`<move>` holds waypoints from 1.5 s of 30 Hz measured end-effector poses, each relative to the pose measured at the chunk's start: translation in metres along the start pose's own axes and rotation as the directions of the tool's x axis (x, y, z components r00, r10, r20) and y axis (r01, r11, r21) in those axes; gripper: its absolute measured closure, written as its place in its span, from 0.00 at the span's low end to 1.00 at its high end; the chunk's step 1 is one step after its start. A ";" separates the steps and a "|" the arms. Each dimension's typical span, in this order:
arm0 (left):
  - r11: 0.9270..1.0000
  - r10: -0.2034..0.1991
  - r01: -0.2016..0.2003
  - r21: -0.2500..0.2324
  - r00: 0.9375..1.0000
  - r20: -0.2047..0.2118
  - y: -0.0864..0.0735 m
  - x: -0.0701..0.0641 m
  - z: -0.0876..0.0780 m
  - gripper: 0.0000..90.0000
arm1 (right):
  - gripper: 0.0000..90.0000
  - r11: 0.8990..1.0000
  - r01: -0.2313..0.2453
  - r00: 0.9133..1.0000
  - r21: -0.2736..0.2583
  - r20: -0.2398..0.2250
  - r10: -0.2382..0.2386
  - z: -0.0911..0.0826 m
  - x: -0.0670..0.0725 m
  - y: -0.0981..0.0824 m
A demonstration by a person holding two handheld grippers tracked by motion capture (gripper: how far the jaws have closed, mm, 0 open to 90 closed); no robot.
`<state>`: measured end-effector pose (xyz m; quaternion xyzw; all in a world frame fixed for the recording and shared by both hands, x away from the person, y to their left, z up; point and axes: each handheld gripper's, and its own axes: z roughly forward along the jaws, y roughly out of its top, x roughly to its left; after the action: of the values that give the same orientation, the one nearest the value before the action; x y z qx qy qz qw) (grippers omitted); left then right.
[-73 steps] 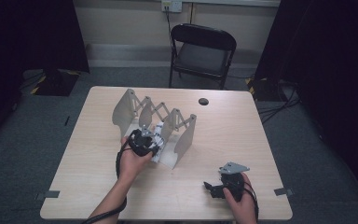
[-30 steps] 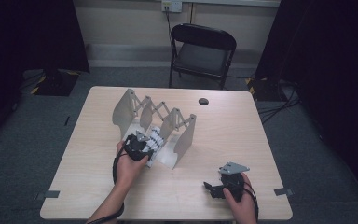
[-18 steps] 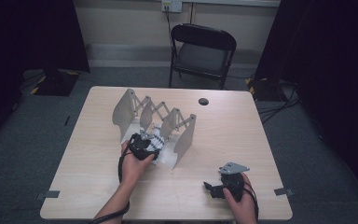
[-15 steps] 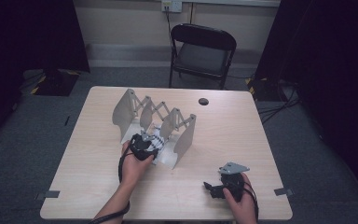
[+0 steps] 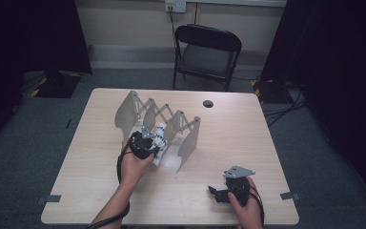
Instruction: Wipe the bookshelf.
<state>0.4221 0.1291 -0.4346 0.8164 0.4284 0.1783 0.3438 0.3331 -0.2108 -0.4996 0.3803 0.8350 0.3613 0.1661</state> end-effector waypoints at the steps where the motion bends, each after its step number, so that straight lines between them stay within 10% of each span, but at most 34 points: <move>1: 1.000 0.007 -0.007 -0.016 1.000 0.001 0.005 0.001 -0.005 0.83 | 0.13 1.000 0.000 1.000 0.000 0.000 0.000 0.000 0.000 0.000; 11: 0.993 0.041 -0.043 -0.108 0.999 -0.016 0.040 -0.001 -0.029 0.83 | 0.13 1.000 0.001 1.000 0.000 0.000 -0.001 0.000 0.000 0.000; 28: 0.999 0.021 -0.021 -0.026 1.000 0.021 0.018 0.002 0.010 0.83 | 0.13 1.000 0.002 1.000 0.000 -0.002 -0.002 0.000 0.000 0.000; 45: 0.999 -0.021 0.019 0.041 0.999 0.032 -0.010 0.005 0.007 0.82 | 0.13 1.000 0.002 1.000 0.000 -0.003 -0.002 0.000 0.000 0.000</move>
<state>0.4234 0.1344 -0.4460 0.8217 0.4345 0.1528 0.3357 0.3331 -0.2107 -0.4996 0.3787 0.8357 0.3618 0.1653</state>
